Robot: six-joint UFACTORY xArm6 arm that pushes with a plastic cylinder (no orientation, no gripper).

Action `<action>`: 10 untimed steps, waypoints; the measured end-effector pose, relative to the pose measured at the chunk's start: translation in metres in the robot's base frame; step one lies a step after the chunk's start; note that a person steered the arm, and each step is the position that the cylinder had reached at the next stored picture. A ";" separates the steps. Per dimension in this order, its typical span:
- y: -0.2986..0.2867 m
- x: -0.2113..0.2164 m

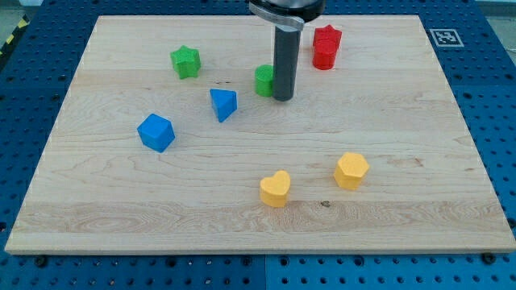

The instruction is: Push the green circle left and up a bit

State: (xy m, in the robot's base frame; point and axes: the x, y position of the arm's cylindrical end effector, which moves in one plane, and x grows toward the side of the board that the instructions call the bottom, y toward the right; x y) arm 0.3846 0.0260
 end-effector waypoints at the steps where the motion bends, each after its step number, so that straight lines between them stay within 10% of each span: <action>1: -0.018 -0.020; 7: -0.082 -0.063; 10: -0.021 -0.019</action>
State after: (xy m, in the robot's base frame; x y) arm 0.3652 0.0053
